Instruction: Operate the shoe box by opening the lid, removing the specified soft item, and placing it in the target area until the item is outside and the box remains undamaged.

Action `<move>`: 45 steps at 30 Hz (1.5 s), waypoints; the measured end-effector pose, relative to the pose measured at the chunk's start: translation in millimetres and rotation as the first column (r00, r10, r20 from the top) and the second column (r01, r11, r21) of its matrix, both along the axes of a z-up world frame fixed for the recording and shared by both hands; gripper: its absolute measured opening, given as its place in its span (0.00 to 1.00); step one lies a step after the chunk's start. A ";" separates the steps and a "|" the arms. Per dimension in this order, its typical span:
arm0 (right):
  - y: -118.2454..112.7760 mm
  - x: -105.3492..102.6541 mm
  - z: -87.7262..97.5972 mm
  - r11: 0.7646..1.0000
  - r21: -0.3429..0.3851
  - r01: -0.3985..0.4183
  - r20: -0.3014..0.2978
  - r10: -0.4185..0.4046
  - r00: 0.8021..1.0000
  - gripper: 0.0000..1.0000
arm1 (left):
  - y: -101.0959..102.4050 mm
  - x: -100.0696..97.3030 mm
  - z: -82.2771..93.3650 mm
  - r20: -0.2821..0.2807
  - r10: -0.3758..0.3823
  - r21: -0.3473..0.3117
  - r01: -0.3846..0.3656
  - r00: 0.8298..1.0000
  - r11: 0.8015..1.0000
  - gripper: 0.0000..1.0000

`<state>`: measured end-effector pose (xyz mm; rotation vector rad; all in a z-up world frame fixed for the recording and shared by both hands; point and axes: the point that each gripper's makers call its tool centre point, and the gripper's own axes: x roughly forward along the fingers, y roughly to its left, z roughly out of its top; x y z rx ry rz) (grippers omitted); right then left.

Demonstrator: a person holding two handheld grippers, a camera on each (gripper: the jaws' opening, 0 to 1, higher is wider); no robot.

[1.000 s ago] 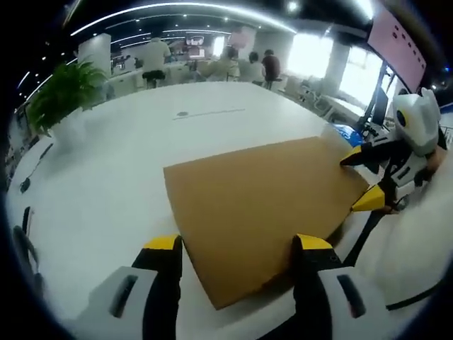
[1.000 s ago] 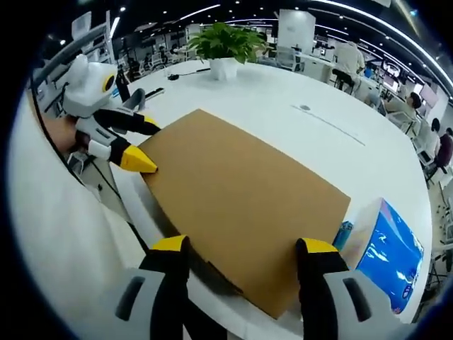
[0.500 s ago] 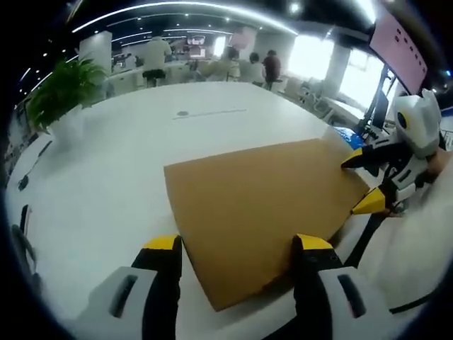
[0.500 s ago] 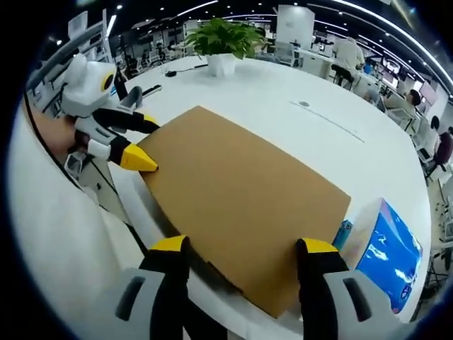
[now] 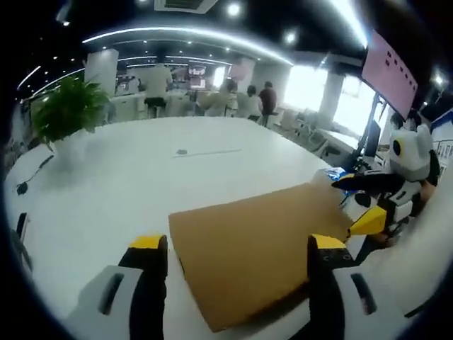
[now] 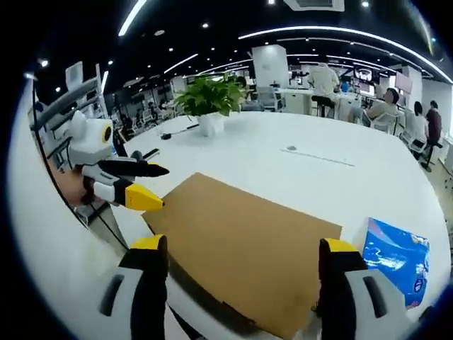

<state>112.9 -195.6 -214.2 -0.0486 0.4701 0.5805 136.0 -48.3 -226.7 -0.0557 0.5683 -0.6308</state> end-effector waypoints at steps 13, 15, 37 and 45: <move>-30.6 20.6 63.8 0.978 0.199 0.061 0.232 -0.108 0.967 0.97 | 7.4 17.1 47.3 0.194 0.047 -0.175 -0.012 0.980 0.985 0.99; -45.2 23.9 74.4 0.975 0.203 0.086 0.293 -0.144 0.945 0.99 | 9.0 18.7 55.3 0.257 0.046 -0.189 0.003 0.965 0.982 0.99; -101.4 6.2 81.6 0.953 0.235 0.190 0.518 -0.288 0.805 1.00 | 67.6 -1.4 58.5 0.500 0.213 -0.241 -0.102 0.840 0.965 0.99; -102.1 9.7 77.6 0.952 0.237 0.195 0.506 -0.293 0.811 1.00 | 61.8 -2.2 62.5 0.512 0.168 -0.183 -0.085 0.842 0.979 0.99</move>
